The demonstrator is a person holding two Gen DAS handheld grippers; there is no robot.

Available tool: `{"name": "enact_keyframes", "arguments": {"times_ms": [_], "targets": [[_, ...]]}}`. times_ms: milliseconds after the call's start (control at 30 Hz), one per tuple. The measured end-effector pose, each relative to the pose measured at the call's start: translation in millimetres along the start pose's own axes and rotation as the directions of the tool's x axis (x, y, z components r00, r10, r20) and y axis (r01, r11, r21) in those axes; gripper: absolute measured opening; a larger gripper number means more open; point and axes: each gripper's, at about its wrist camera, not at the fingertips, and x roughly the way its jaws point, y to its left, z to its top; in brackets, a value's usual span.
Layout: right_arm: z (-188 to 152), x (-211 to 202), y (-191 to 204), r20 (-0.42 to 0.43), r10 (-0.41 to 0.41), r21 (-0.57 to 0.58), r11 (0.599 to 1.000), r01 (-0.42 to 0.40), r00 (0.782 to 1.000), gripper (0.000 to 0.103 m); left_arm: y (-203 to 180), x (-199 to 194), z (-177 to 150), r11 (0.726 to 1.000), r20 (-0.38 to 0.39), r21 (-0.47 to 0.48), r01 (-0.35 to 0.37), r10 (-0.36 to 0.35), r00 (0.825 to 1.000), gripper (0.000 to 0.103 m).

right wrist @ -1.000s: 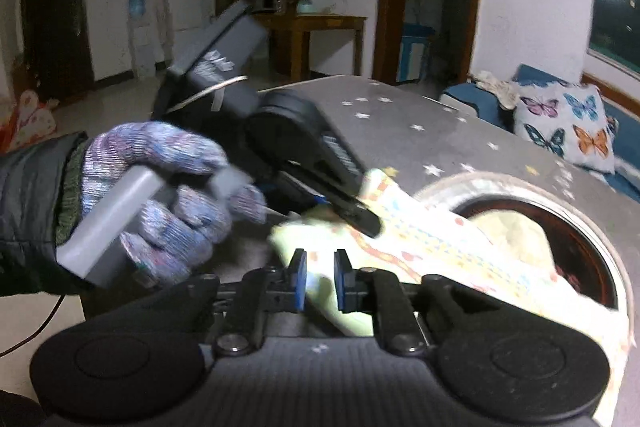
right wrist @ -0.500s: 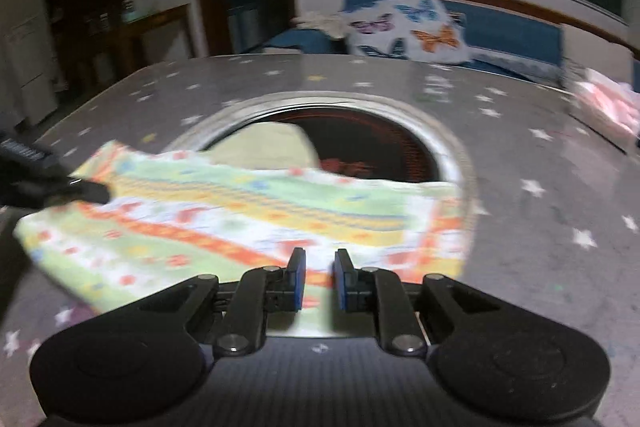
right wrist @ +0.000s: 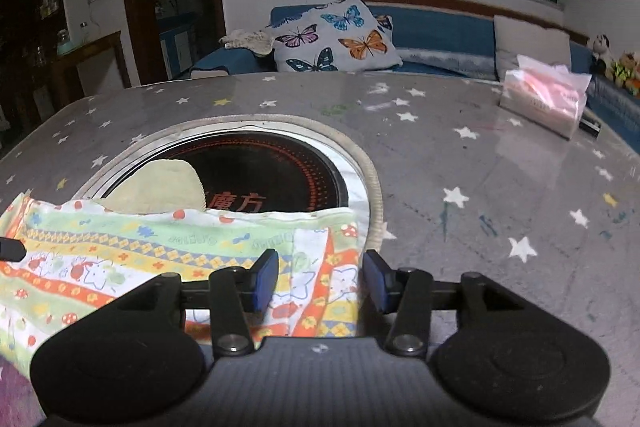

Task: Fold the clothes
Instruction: 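Lift the folded shirt with both grippers and carry it away from the hob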

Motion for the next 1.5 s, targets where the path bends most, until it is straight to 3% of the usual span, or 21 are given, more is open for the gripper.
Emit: {"name": "enact_keyframes", "arguments": {"times_ms": [100,133,167,300,367,667,933,1300,1500], "targets": [[0.2,2.5,3.4,0.003,-0.001,-0.009,1.0,0.001,1.0,0.044,-2.6,-0.5,0.2,1.0,0.002,0.014,-0.004,0.004,1.0,0.014],[0.7,3.0,4.3,0.0,0.003,-0.009,1.0,-0.003,1.0,0.039,-3.9,-0.8,0.3,1.0,0.004,0.021,-0.006,0.006,1.0,0.013],[1.3,3.5,5.1,-0.003,0.006,-0.008,1.0,-0.006,1.0,0.026,-5.2,-1.1,0.3,1.0,0.005,0.027,-0.009,0.008,1.0,0.013],[2.9,1.2,3.9,-0.003,0.019,0.018,1.0,-0.019,1.0,0.008,-10.3,-2.4,0.7,0.999,0.01,0.052,-0.017,0.016,1.0,0.012],[4.2,-9.1,1.5,0.03,0.028,0.037,0.999,-0.029,0.999,0.004,-14.5,-4.1,1.6,0.998,0.017,0.067,-0.018,0.017,1.0,0.011],[13.9,-65.8,-13.3,0.15,0.017,0.036,0.999,-0.023,0.989,0.004,-67.1,-8.9,9.4,0.987,0.041,0.159,0.035,-0.042,0.998,0.009],[14.7,-115.5,-66.5,0.207,-0.113,0.073,0.992,0.1,0.972,0.004,-141.8,18.2,1.3,0.959,-0.014,0.262,0.11,-0.11,0.994,0.008],[-13.4,-158.1,-157.9,0.183,-0.316,0.179,0.942,0.285,0.931,0.004,-261.7,65.1,-26.5,0.88,-0.085,0.427,0.208,-0.19,0.978,0.004],[-37.4,-157.2,-192.7,0.14,-0.393,0.223,0.907,0.358,0.909,0.004,-276.4,87.0,-46.3,0.858,-0.133,0.471,0.205,-0.16,0.978,0.005]]}}
